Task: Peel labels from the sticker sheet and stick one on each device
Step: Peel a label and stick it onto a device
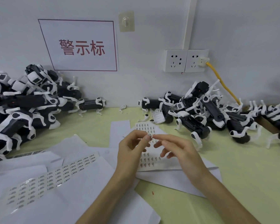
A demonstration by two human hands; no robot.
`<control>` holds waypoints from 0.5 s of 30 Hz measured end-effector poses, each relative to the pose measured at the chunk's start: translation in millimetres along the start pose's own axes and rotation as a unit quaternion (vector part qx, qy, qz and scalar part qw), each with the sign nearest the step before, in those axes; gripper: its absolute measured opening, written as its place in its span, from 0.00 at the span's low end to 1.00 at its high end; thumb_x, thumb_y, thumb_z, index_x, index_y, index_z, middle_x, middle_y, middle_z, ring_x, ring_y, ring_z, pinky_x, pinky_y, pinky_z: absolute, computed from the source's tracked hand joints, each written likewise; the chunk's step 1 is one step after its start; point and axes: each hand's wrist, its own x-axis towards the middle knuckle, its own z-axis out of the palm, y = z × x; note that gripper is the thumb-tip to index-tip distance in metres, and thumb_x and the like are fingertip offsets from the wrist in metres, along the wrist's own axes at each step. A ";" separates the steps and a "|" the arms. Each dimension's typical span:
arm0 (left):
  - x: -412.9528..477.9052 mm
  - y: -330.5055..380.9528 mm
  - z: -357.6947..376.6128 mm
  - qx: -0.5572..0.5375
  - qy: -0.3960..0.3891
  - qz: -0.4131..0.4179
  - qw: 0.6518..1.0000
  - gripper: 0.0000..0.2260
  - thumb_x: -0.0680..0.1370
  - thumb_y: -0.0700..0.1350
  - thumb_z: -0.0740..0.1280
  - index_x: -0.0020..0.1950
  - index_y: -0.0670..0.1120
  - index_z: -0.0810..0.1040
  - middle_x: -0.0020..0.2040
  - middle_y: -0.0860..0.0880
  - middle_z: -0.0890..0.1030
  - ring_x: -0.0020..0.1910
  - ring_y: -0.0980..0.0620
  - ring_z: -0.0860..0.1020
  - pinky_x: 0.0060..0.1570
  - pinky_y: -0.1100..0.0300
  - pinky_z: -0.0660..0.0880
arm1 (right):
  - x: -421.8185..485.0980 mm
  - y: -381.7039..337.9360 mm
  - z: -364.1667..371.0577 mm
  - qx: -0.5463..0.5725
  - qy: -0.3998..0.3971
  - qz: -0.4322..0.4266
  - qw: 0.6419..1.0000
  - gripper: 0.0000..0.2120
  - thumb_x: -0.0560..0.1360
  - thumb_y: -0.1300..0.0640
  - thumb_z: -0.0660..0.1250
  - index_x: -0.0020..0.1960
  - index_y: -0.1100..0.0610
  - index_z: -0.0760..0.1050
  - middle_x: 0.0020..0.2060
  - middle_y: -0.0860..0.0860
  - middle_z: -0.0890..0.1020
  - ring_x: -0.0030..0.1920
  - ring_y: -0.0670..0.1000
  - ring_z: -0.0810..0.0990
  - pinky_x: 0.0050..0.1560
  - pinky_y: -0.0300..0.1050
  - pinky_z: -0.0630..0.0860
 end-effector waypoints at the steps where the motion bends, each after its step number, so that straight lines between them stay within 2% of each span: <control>1: -1.0 0.4 0.6 0.013 -0.006 0.007 1.000 0.04 0.75 0.47 0.68 0.42 0.48 0.80 0.41 0.48 0.83 0.41 0.53 0.80 0.43 0.60 0.76 | 0.0 2.2 -0.2 -0.064 0.033 -0.031 0.997 0.11 0.79 0.57 0.68 0.50 0.45 0.87 0.43 0.46 0.87 0.38 0.45 0.81 0.42 0.35 0.75; 4: -5.4 -1.4 2.0 0.092 -0.028 0.044 0.994 0.04 0.78 0.46 0.65 0.45 0.48 0.77 0.41 0.52 0.82 0.42 0.53 0.80 0.45 0.59 0.76 | -0.6 6.7 -4.5 -0.248 0.145 -0.171 0.943 0.10 0.76 0.64 0.73 0.47 0.49 0.85 0.39 0.42 0.84 0.39 0.44 0.80 0.42 0.30 0.72; 7: -9.7 -5.3 2.7 0.171 -0.056 0.087 0.980 0.04 0.80 0.47 0.63 0.46 0.52 0.75 0.41 0.55 0.81 0.43 0.53 0.79 0.44 0.56 0.76 | -0.8 6.8 -7.2 -0.314 0.162 -0.279 0.893 0.06 0.74 0.61 0.74 0.50 0.52 0.84 0.40 0.41 0.81 0.36 0.44 0.77 0.43 0.34 0.73; 11: -12.7 -8.7 3.7 0.250 -0.076 0.132 0.956 0.04 0.81 0.47 0.61 0.48 0.54 0.75 0.42 0.56 0.80 0.43 0.51 0.79 0.41 0.53 0.75 | -2.5 7.8 -3.3 -0.354 0.136 -0.308 0.872 0.04 0.73 0.59 0.76 0.47 0.52 0.84 0.41 0.42 0.81 0.33 0.45 0.75 0.43 0.51 0.77; 15: -14.0 -10.6 3.2 0.331 -0.065 0.178 0.924 0.06 0.81 0.48 0.59 0.51 0.53 0.75 0.43 0.61 0.79 0.42 0.55 0.78 0.42 0.53 0.76 | -3.9 7.3 -2.4 -0.371 0.138 -0.308 0.865 0.05 0.71 0.60 0.77 0.44 0.52 0.83 0.39 0.42 0.81 0.31 0.46 0.74 0.43 0.50 0.75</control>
